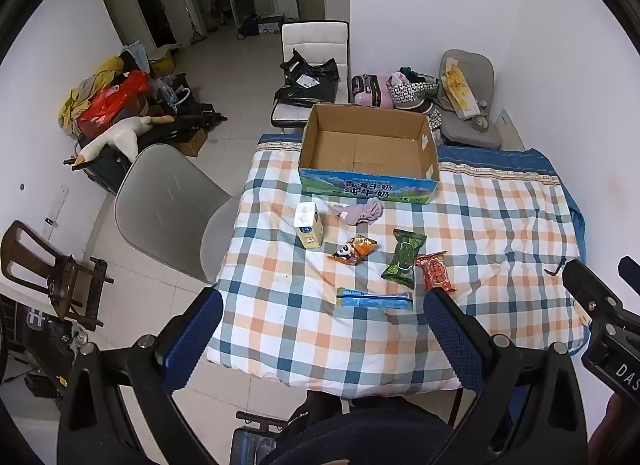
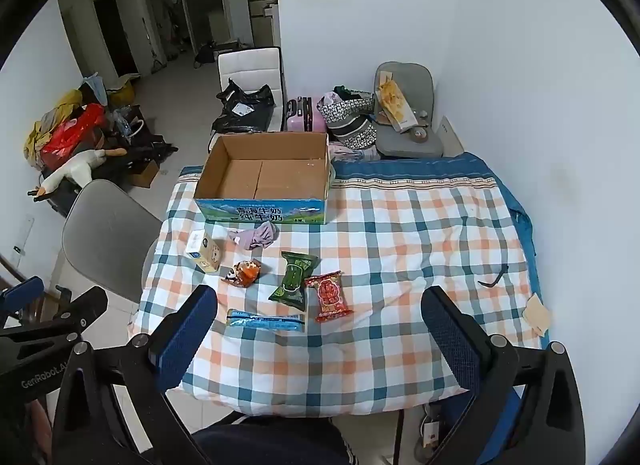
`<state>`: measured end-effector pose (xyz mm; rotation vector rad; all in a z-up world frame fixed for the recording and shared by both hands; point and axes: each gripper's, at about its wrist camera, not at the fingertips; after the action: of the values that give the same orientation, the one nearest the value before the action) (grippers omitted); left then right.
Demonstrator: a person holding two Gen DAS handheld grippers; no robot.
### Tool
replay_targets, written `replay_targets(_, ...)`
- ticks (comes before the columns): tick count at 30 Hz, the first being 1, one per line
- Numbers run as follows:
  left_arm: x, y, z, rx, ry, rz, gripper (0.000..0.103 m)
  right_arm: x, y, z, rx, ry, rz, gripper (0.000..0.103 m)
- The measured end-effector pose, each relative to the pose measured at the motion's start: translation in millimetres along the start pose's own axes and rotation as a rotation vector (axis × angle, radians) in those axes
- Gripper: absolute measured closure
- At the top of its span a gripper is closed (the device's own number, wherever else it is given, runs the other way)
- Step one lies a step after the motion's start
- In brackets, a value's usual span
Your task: Organize soft objects
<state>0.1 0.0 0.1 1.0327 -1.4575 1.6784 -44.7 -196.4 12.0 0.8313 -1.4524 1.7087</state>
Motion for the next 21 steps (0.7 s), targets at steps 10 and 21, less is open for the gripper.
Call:
replay_targets(10, 2.9, -6.1, 5.3, 0.004, 0.001, 0.032, 0.0, 0.2, -8.3, -0.1, -0.001, 0.003, 0.006, 0.0)
replay_targets(21, 3.2, -3.3, 2.8, 0.007, 0.008, 0.033, 0.0, -0.4, -6.3, 2.4, -0.012, -0.002, 0.014, 0.0)
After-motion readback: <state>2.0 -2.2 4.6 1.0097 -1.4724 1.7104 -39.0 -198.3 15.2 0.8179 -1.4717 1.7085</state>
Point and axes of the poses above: each gripper's, at about its wrist camera, not at the fingertips, and x roughly against the way its jaws point, z to its right, y to its underside, and after that the axes turned 13 degrees about x, right-handed
